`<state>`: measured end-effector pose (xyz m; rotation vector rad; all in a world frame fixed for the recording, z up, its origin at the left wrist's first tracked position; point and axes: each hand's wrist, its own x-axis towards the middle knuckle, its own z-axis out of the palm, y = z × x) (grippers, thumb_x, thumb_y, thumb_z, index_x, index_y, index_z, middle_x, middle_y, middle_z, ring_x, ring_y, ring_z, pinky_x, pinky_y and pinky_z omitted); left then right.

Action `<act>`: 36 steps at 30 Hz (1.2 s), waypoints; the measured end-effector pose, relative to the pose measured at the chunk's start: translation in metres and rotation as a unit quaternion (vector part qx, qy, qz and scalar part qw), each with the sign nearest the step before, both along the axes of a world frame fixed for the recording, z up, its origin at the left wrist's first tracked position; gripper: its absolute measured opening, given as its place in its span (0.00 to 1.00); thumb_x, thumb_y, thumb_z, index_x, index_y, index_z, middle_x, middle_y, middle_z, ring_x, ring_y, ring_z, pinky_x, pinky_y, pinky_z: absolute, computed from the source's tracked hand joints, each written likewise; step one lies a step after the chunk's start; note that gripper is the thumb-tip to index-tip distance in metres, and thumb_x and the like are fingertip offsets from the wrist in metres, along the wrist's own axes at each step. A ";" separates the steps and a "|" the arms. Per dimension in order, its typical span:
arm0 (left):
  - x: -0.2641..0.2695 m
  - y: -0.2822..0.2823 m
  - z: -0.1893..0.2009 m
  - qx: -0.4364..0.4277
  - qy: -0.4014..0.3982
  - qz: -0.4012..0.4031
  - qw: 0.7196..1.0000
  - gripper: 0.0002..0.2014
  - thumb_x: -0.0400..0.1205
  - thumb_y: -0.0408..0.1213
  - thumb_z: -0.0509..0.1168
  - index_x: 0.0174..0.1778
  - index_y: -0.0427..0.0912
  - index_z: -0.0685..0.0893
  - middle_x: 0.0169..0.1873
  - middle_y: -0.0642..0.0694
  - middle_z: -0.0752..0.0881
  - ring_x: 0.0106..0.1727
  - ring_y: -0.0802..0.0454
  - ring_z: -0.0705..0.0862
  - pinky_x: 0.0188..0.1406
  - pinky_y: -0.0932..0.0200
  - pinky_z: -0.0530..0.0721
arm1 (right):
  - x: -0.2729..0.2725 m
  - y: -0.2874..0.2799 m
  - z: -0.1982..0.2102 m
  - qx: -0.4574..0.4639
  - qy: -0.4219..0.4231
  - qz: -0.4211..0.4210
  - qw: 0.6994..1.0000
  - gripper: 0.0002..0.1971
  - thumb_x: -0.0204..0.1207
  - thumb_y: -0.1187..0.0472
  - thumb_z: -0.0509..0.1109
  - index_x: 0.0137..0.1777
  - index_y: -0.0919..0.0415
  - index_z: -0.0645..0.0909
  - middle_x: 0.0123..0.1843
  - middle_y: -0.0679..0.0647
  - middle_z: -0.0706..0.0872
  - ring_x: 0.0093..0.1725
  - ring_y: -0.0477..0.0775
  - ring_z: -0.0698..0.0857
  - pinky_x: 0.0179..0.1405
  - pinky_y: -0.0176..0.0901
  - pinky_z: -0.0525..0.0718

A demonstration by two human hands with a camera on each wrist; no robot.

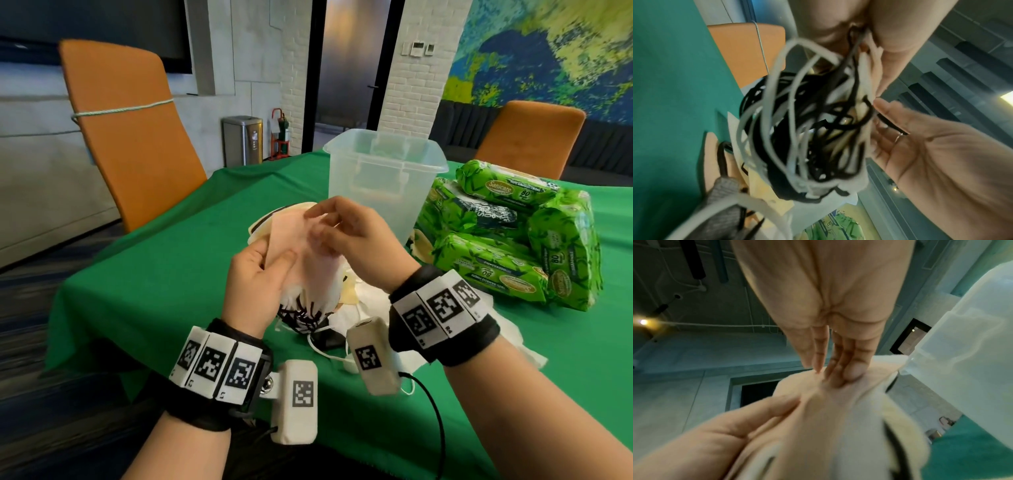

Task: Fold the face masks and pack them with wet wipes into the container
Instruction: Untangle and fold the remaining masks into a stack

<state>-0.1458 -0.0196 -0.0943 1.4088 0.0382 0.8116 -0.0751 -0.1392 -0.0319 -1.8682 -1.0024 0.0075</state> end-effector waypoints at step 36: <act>-0.004 0.001 0.007 0.053 0.007 0.023 0.998 0.10 0.73 0.32 0.72 0.50 0.42 0.86 0.47 0.46 0.89 0.54 0.51 0.86 0.62 0.46 0.81 | 0.008 -0.009 0.003 0.020 -0.183 -0.070 0.980 0.09 0.58 0.63 0.83 0.34 0.56 0.84 0.34 0.46 0.83 0.37 0.40 0.77 0.38 0.23 0.70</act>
